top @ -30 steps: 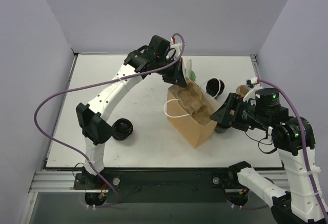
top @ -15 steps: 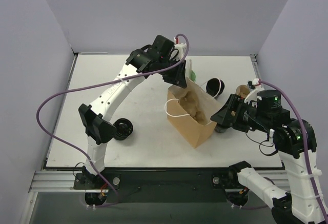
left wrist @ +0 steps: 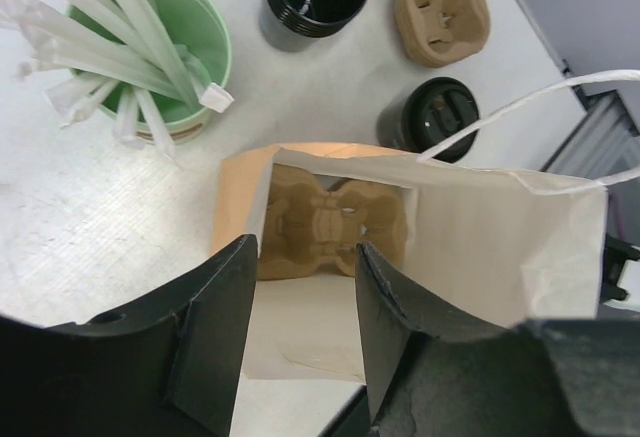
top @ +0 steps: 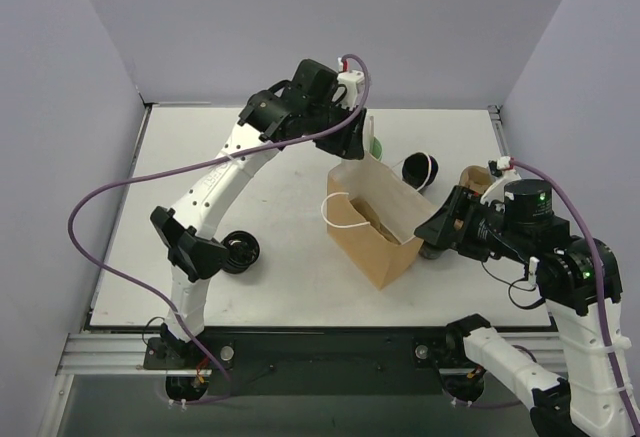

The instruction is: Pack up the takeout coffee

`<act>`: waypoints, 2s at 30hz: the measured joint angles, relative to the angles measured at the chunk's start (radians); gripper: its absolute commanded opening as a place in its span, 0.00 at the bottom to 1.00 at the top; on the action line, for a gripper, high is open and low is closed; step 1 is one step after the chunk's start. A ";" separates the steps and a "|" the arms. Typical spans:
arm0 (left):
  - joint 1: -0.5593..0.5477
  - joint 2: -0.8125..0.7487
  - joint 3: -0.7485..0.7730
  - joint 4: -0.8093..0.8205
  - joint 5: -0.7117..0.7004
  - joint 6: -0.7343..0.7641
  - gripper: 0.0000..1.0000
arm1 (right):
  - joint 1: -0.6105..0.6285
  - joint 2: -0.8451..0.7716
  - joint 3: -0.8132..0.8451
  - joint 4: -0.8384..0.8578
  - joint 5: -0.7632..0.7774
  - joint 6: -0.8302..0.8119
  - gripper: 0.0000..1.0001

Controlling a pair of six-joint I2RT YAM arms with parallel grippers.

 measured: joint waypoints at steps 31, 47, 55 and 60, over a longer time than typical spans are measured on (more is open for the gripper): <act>-0.166 -0.211 -0.309 -0.112 -0.397 -0.085 0.10 | 0.000 -0.018 0.000 -0.026 0.073 0.028 0.65; -0.113 -0.296 -0.356 -0.122 -0.491 -0.202 0.48 | 0.000 0.011 0.000 -0.026 0.087 0.016 0.64; -0.101 -0.250 -0.352 -0.109 -0.454 -0.174 0.48 | 0.000 0.029 0.000 -0.023 0.118 0.005 0.64; -0.082 -0.193 -0.336 -0.104 -0.447 -0.145 0.46 | 0.000 0.063 0.009 -0.022 0.176 -0.011 0.65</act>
